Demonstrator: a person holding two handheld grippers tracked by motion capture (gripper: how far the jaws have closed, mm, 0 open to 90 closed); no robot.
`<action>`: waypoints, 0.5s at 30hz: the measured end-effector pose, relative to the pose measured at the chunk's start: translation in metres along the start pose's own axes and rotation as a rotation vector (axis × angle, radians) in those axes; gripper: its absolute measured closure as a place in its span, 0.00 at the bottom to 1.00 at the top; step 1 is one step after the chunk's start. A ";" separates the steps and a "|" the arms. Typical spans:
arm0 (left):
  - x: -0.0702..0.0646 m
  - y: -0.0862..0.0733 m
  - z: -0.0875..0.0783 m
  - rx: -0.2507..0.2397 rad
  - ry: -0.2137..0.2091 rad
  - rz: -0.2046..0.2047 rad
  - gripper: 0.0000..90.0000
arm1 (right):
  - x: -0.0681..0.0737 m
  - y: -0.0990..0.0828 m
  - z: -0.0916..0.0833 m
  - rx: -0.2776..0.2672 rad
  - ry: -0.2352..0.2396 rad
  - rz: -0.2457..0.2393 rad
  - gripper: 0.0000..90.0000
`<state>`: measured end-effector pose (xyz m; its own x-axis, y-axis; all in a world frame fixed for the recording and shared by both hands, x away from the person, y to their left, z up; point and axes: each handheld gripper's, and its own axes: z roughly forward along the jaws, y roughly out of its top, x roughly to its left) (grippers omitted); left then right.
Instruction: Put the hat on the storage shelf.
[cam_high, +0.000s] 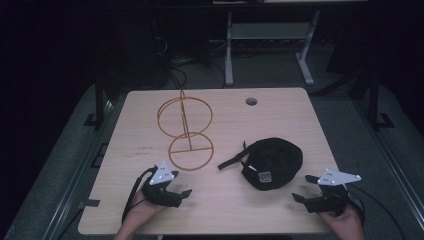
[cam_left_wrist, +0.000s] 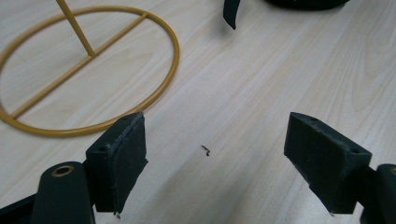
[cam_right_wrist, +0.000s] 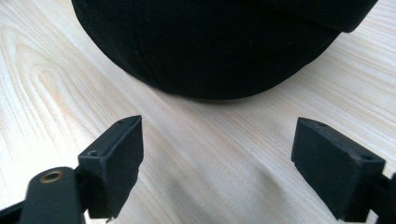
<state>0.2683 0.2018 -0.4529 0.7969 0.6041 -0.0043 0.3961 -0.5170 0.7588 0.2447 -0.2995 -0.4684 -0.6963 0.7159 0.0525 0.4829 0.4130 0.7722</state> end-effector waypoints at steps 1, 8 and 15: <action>0.000 0.000 0.000 0.000 0.000 0.000 0.22 | 0.000 0.000 0.000 0.000 0.000 0.000 0.18; 0.000 0.001 0.000 -0.026 -0.050 -0.039 0.22 | -0.002 0.001 0.001 -0.006 0.005 -0.002 0.18; -0.008 0.005 -0.003 -0.055 -0.087 -0.047 0.20 | 0.001 0.002 -0.001 -0.009 0.004 -0.002 0.18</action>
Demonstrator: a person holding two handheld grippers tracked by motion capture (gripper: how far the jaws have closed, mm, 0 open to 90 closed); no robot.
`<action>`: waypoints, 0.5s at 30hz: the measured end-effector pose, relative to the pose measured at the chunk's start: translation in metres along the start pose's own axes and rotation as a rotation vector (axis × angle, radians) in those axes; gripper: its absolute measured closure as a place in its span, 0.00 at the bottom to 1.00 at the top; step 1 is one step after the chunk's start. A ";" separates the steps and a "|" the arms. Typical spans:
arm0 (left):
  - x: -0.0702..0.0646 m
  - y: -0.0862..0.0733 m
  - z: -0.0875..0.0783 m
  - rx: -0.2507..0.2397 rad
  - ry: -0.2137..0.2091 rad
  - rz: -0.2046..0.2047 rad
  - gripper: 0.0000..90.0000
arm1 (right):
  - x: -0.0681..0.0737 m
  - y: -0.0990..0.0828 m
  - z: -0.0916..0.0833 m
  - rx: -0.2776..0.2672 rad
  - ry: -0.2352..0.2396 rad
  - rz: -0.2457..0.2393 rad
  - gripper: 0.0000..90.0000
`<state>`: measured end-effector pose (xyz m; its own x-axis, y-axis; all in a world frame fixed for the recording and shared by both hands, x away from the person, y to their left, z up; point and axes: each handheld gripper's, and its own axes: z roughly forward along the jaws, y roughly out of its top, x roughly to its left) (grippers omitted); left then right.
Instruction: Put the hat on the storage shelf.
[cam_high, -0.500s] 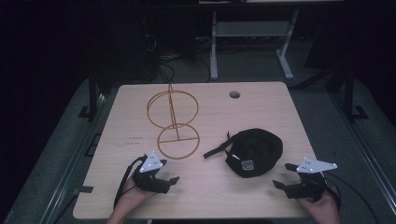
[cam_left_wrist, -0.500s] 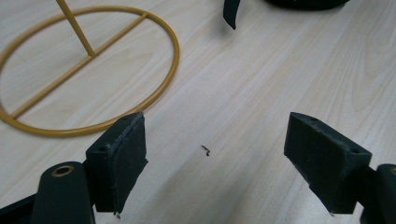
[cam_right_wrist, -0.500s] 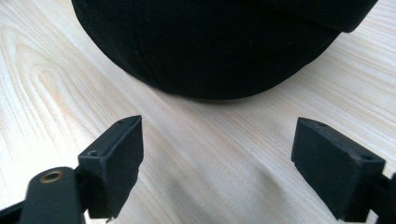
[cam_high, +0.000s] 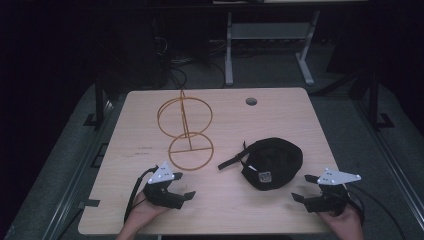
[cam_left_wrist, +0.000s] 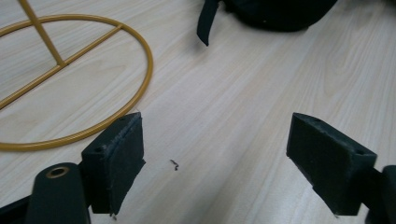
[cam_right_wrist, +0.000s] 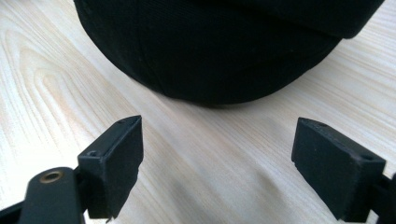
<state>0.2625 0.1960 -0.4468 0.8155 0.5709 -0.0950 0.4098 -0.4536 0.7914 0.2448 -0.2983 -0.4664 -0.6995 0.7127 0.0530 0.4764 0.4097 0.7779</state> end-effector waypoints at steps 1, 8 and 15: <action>-0.001 0.001 0.000 0.002 -0.003 0.006 0.20 | 0.001 0.001 0.000 -0.003 -0.001 -0.003 0.18; -0.015 0.015 0.008 0.020 -0.033 0.044 0.20 | 0.001 0.000 -0.001 -0.008 0.003 0.004 0.18; -0.032 0.034 0.018 0.040 -0.073 0.105 0.20 | -0.001 -0.001 -0.002 -0.023 0.008 0.018 0.18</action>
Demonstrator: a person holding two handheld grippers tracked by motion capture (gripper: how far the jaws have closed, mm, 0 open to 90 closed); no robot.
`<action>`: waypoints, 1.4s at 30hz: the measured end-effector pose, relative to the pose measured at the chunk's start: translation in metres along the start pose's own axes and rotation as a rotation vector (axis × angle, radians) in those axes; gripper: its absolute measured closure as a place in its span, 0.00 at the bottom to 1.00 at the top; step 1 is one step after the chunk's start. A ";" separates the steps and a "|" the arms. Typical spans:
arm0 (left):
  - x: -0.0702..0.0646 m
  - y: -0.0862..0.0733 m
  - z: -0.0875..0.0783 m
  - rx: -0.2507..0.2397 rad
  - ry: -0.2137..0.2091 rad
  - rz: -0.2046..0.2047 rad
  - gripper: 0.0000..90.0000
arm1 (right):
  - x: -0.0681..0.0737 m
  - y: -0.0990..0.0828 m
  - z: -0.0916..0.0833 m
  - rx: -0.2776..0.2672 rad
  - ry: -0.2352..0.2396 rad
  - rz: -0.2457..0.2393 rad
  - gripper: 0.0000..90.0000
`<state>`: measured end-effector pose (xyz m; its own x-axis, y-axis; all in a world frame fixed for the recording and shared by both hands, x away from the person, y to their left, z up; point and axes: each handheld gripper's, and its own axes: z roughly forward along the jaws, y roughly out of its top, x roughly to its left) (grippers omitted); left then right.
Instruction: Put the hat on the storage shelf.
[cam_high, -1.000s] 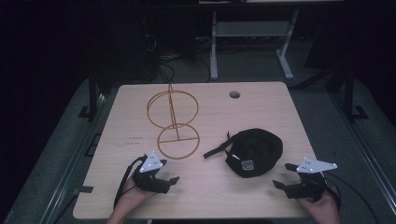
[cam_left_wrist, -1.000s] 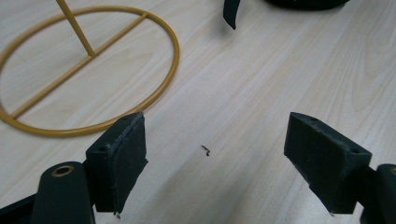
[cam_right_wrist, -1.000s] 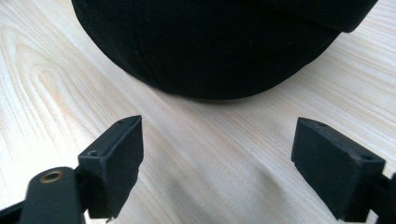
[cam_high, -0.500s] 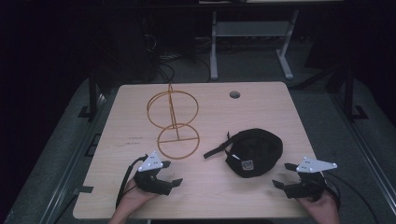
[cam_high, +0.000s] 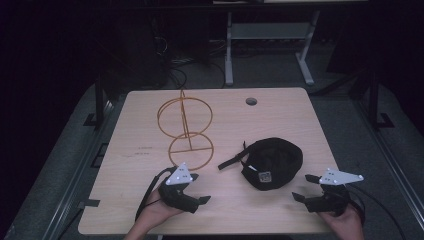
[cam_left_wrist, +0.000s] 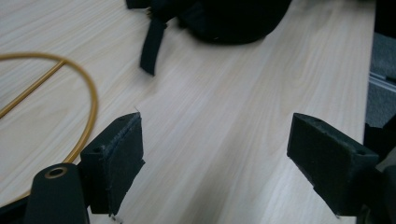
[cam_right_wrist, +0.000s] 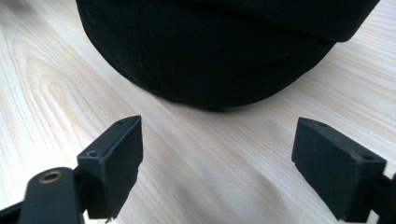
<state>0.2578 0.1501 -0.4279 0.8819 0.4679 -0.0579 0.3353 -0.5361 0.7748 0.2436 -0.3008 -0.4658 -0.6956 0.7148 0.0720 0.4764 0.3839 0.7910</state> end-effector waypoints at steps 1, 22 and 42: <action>-0.002 0.004 0.002 0.004 -0.001 0.013 0.21 | 0.000 0.000 0.000 -0.002 0.000 -0.004 0.18; -0.021 0.083 0.040 0.013 -0.105 0.137 0.25 | 0.001 0.001 0.000 -0.007 0.009 -0.009 0.18; -0.035 0.133 0.081 0.092 -0.149 0.219 0.30 | 0.000 0.001 -0.001 -0.022 0.028 0.009 0.18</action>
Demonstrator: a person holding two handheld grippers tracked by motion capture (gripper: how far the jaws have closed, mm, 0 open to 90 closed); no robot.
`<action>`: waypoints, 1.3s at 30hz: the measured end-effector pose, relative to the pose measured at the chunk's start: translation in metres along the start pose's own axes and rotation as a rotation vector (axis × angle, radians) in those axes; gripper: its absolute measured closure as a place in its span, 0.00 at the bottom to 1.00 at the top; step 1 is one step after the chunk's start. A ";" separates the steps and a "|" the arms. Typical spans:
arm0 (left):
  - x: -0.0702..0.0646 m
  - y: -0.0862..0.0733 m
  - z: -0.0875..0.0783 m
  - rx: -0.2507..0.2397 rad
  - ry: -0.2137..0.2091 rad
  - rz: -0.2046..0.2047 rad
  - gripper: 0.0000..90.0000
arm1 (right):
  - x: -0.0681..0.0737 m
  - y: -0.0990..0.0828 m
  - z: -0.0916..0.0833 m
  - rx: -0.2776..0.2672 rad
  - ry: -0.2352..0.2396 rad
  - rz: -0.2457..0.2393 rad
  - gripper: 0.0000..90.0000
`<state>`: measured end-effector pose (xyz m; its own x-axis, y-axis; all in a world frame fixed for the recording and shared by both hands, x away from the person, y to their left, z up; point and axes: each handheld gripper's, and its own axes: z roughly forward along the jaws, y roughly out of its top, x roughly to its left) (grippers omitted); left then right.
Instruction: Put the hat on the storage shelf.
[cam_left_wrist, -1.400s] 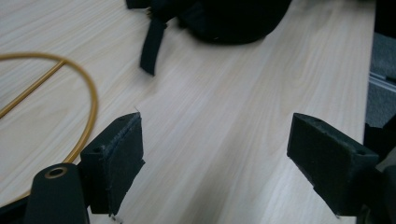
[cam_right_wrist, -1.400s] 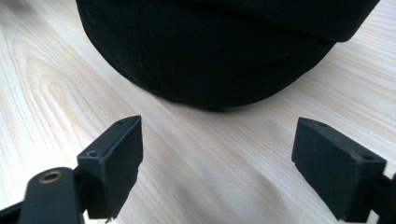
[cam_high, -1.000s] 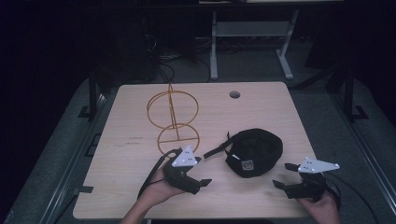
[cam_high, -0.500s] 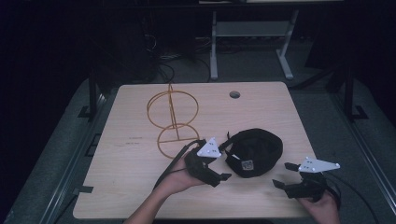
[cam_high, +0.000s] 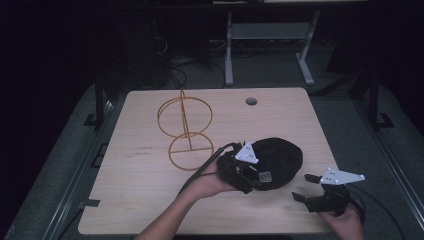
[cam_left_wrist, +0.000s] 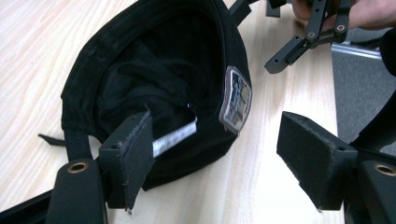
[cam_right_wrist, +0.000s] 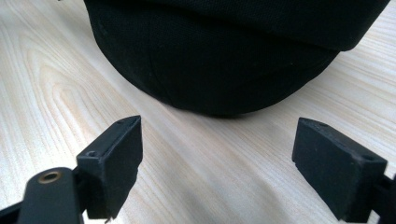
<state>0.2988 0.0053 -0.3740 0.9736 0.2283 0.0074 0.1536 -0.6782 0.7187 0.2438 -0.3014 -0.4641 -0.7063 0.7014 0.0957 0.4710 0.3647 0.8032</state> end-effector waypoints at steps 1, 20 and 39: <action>0.000 0.002 0.001 0.000 -0.006 0.005 0.31 | 0.000 0.000 0.000 -0.001 0.001 0.000 0.18; 0.007 0.016 0.025 0.069 -0.073 -0.006 0.47 | -0.001 -0.001 0.000 -0.005 0.006 0.000 0.18; 0.008 0.026 0.032 0.106 -0.144 0.043 0.87 | -0.002 -0.002 0.003 0.013 0.015 0.011 0.18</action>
<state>0.3163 -0.0324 -0.3772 0.9926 0.1001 -0.0687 0.1208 -0.7566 0.6426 0.2459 -0.3018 -0.4670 -0.7085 0.6966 0.1134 0.4857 0.3646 0.7945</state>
